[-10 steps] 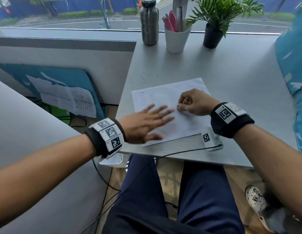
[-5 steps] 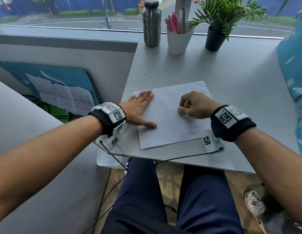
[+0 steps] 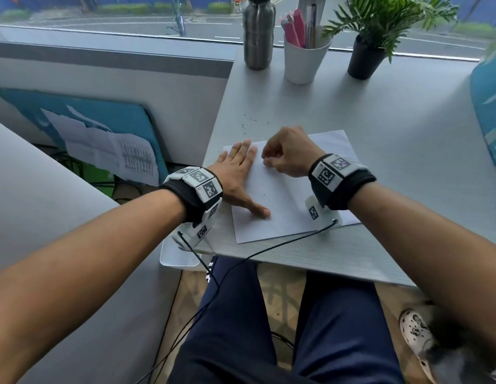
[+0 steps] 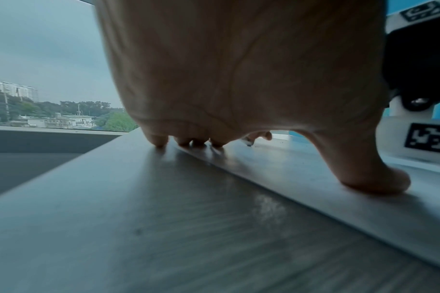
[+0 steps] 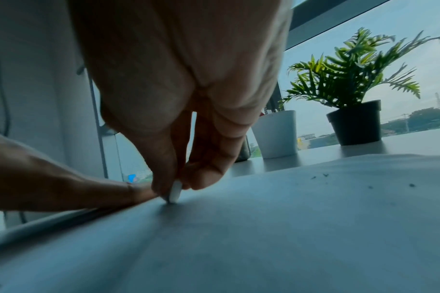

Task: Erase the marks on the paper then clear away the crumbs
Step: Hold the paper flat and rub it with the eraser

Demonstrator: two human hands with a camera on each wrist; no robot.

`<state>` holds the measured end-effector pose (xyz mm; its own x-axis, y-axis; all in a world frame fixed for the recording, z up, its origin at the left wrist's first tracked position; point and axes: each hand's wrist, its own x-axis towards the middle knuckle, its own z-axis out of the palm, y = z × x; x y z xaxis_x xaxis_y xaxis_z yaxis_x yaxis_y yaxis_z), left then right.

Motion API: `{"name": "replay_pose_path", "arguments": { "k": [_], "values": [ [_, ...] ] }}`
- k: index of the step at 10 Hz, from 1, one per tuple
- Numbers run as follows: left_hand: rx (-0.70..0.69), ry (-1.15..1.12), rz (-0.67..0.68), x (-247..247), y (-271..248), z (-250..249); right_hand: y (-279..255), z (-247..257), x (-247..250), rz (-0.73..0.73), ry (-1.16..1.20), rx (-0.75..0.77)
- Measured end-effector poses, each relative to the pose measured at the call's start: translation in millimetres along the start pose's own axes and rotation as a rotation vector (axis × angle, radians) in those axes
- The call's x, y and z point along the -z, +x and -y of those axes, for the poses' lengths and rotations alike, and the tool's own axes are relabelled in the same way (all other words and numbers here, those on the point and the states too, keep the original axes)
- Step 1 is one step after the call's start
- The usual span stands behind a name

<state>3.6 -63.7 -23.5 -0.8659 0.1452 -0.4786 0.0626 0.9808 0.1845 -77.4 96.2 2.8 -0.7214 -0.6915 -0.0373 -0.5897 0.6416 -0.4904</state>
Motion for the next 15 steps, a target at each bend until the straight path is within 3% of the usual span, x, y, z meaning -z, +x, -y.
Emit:
{"name": "replay_pose_path", "arguments": {
  "k": [1,2,3,4,5,6,8,9,11,13,15],
  "values": [
    [0.004,0.004,-0.004,0.2,-1.5,-0.8,-12.2,10.8,2.8,0.271,-0.064,0.088],
    [0.000,-0.004,-0.006,0.3,-1.7,-1.0,2.3,12.0,8.8,0.270,-0.098,0.065],
    [-0.009,-0.001,-0.010,1.0,-2.5,-0.8,26.1,7.9,9.7,0.067,-0.081,-0.021],
    [-0.009,-0.005,-0.015,0.1,-1.5,-0.5,23.2,8.1,6.4,0.031,-0.071,-0.030],
    [-0.003,-0.015,-0.026,-1.5,-1.1,0.3,1.7,15.3,8.5,0.258,-0.119,0.050],
    [-0.003,-0.017,-0.025,-2.3,-0.7,0.9,2.5,21.9,14.0,0.366,-0.164,0.073],
    [-0.006,-0.011,-0.042,-2.5,0.1,1.3,36.3,22.5,10.9,0.134,-0.143,-0.027],
    [-0.004,-0.015,-0.037,-2.2,-0.5,0.1,22.8,20.7,4.9,0.057,-0.082,-0.095],
    [0.013,-0.011,-0.026,-1.2,-2.1,-1.3,-2.9,27.0,5.2,0.206,-0.029,-0.143],
    [0.027,-0.018,-0.033,1.2,-2.9,-4.2,28.7,28.7,4.4,-0.030,-0.027,-0.261],
    [0.029,-0.019,-0.027,-1.0,-1.4,-0.9,-11.6,33.2,3.7,0.291,0.041,-0.248]
  ]
}}
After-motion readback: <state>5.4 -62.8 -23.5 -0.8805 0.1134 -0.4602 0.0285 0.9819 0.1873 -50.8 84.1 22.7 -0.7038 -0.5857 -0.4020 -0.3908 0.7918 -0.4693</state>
